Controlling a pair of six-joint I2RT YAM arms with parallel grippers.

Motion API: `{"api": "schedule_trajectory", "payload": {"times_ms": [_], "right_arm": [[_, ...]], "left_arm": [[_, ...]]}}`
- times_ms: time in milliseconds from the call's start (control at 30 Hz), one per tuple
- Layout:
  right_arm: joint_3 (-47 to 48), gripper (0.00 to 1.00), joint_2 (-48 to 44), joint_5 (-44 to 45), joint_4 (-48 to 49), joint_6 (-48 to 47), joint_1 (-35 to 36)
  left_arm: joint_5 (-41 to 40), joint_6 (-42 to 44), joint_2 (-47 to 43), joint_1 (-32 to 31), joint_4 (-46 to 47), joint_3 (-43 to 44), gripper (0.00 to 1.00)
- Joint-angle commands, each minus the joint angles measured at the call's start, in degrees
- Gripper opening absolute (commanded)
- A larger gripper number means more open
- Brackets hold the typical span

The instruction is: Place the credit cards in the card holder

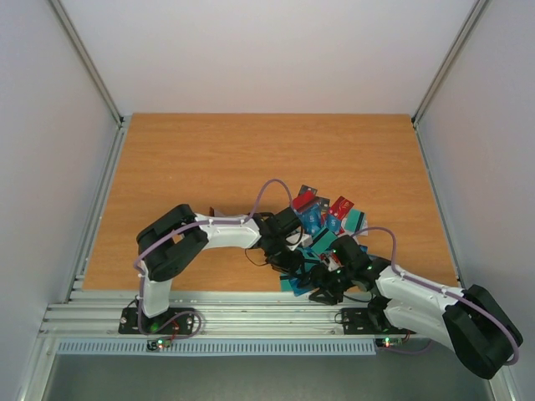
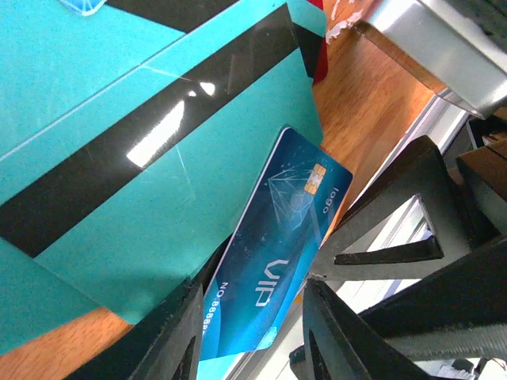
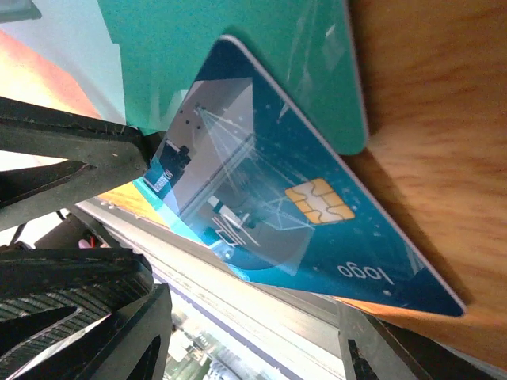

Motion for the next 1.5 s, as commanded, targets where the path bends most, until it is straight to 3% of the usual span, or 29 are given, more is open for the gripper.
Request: {"api": "schedule_trajectory", "payload": {"times_ms": [0,300,800,1200,1467], "right_arm": [[-3.0,0.60,0.5,14.5,-3.4,5.0,-0.9],[-5.8,0.63,0.9,19.2,5.8,7.6,-0.5],[-7.0,0.63,-2.1,26.5,9.5,8.3,1.7],[-6.5,0.65,-11.1,27.6,2.5,7.4,1.9],[-7.4,0.61,-12.1,27.8,3.8,7.4,1.9]], "left_arm": [[5.8,-1.3,3.4,-3.6,-3.6,-0.9,0.38],[9.6,-4.2,4.9,-3.5,-9.1,1.0,0.37],[15.5,-10.6,3.8,-3.6,-12.4,2.0,0.38],[26.0,-24.2,4.5,-3.6,7.7,-2.9,0.38],[28.4,-31.8,4.2,-3.1,16.0,-5.3,0.38]]}}
